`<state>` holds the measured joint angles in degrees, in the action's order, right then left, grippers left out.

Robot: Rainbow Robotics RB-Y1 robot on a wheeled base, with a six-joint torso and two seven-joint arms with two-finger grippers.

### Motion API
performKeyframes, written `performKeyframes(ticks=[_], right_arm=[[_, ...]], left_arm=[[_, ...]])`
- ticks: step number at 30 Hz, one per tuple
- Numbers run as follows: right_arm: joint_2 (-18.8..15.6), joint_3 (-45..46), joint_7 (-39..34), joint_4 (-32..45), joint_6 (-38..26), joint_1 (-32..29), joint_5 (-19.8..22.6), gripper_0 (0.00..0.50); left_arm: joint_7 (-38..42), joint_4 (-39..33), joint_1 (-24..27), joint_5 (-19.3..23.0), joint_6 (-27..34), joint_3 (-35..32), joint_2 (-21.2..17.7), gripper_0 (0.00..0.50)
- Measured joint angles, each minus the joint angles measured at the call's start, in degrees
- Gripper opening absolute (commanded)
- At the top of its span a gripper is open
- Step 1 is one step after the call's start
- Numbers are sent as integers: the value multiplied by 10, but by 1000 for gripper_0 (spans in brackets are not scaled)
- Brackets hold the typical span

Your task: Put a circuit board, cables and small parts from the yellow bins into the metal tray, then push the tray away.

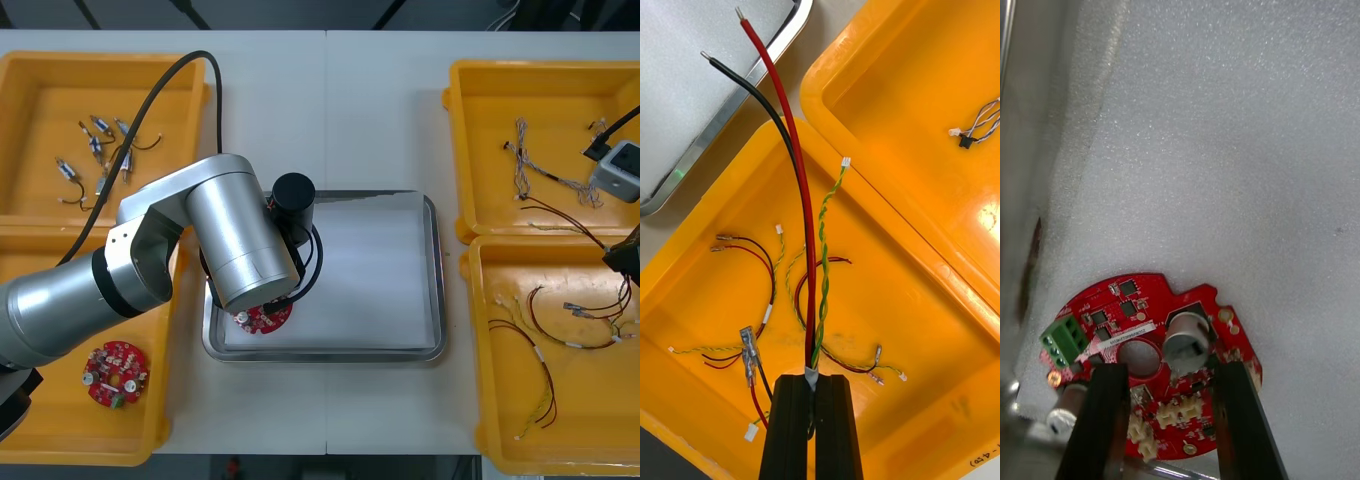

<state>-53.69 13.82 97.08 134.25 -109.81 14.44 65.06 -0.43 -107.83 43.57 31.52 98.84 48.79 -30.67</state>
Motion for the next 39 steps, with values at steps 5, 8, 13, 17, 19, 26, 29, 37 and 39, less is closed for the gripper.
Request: performKeyframes(ticks=[5, 8, 13, 17, 19, 26, 29, 37, 39], right_arm=[[0, 0, 0, 0, 0, 0, 0, 0], [0, 0, 0, 0, 0, 0, 0, 0], [0, 0, 0, 0, 0, 0, 0, 0], [0, 0, 0, 0, 0, 0, 0, 0], [0, 0, 0, 0, 0, 0, 0, 0], [0, -1, 0, 0, 0, -1, 0, 0], [0, -8, 0, 0, 0, -1, -2, 0], [-1, -20, 0, 31, 0, 1, -2, 0], [-2, -34, 0, 45, 0, 7, -2, 0]], left_arm=[[0, 0, 0, 0, 0, 0, 0, 470], [0, -1, 3, 4, 0, 0, 0, 488], [0, -21, 23, 47, 3, -2, -5, 500], [0, -51, 44, 105, 20, -22, -21, 500], [0, -67, 55, 137, 34, -40, -31, 500], [0, -94, 90, 247, 65, -121, -82, 500], [0, -95, 102, 288, 67, -154, -115, 500], [0, -84, 125, 365, 74, -216, -203, 500], [-1, -72, 131, 376, 74, -225, -225, 500]])
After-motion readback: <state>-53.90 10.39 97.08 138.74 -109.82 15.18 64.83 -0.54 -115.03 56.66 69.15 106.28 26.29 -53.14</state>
